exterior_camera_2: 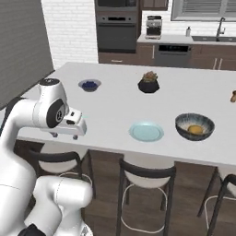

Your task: Pick the chicken drumstick and potato from their plates and place them in the bowl. Then put the bowl in the fridge.

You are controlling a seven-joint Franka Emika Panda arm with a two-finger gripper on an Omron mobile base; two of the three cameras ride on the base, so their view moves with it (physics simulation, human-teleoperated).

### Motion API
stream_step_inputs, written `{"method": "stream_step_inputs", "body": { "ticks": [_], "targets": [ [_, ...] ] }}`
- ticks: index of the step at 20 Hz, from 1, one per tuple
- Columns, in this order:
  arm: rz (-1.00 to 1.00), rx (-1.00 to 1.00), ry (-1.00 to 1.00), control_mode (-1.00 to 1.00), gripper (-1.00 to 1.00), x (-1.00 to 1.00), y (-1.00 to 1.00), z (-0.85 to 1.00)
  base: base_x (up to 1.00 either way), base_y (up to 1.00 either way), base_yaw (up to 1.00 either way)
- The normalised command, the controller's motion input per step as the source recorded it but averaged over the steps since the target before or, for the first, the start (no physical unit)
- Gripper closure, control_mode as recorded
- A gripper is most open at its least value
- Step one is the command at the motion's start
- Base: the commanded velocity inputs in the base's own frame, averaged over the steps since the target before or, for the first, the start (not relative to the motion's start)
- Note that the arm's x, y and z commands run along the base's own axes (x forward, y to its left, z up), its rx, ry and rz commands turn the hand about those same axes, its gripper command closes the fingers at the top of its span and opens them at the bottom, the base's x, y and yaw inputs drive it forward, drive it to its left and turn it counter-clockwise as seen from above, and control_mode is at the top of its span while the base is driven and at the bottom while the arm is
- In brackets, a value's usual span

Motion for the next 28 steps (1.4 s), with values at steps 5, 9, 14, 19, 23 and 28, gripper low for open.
{"method": "stream_step_inputs", "body": {
  "ticks": [5,9,14,19,23,28],
  "targets": [
    [0.0,0.0,0.0,1.0,-1.0,0.0,0.0,0.0,0.09,0.98,0.0],
    [0.0,0.0,0.0,1.0,-1.0,0.0,0.0,0.0,0.57,0.49,0.0],
    [0.0,0.0,0.0,1.0,-1.0,0.0,0.0,0.0,0.72,0.14,0.0],
    [0.0,0.0,0.17,-1.0,-1.0,0.54,-0.08,0.0,0.32,0.0,0.0],
    [-0.1,0.01,0.18,-1.0,-1.0,0.7,-0.02,-0.15,0.0,0.0,0.0],
    [-0.42,0.04,0.16,-1.0,-1.0,0.94,0.04,-0.39,0.0,0.0,0.0]
  ]
}}
